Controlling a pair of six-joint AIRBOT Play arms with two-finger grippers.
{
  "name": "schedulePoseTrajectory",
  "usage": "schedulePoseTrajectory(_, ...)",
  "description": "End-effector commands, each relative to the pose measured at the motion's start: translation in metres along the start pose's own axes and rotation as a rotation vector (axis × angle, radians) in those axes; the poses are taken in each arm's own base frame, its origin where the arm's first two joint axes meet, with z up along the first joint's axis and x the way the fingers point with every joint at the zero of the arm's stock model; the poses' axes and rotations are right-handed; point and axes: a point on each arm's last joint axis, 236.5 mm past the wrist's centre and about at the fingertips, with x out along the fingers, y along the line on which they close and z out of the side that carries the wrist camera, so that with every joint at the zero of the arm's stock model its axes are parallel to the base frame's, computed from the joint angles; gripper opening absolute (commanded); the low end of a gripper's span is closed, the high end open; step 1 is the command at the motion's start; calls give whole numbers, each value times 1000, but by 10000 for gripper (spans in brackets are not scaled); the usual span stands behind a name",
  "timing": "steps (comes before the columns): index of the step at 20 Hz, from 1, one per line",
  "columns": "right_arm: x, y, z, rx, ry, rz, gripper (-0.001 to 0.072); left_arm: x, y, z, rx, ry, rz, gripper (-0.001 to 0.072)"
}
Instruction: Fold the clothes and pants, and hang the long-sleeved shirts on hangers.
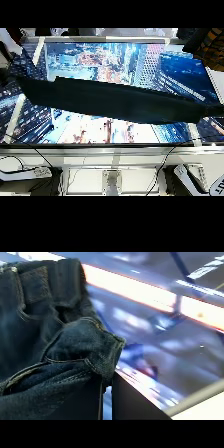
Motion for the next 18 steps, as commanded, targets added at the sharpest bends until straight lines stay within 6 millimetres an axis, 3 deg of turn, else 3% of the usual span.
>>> schedulePoseTrajectory(1,28,23,5,9,27,52,36,53,-16,39,-17,-80,7,26)
schedulePoseTrajectory(4,57,47,5,-3,56,87,36,79,-1,39,-25,-28,93,27)
schedulePoseTrajectory(7,68,49,8,-3,55,74,37,73,21,31,41,30,191,26)
schedulePoseTrajectory(9,59,40,6,-29,79,38,37,57,38,26,45,80,256,26)
schedulePoseTrajectory(14,9,21,23,-48,26,-24,37,9,57,18,81,188,373,27)
schedulePoseTrajectory(16,-5,18,16,-59,45,-39,37,-1,54,11,86,236,380,27)
schedulePoseTrajectory(18,-12,16,-4,-81,123,-47,37,-7,51,-3,88,300,371,27)
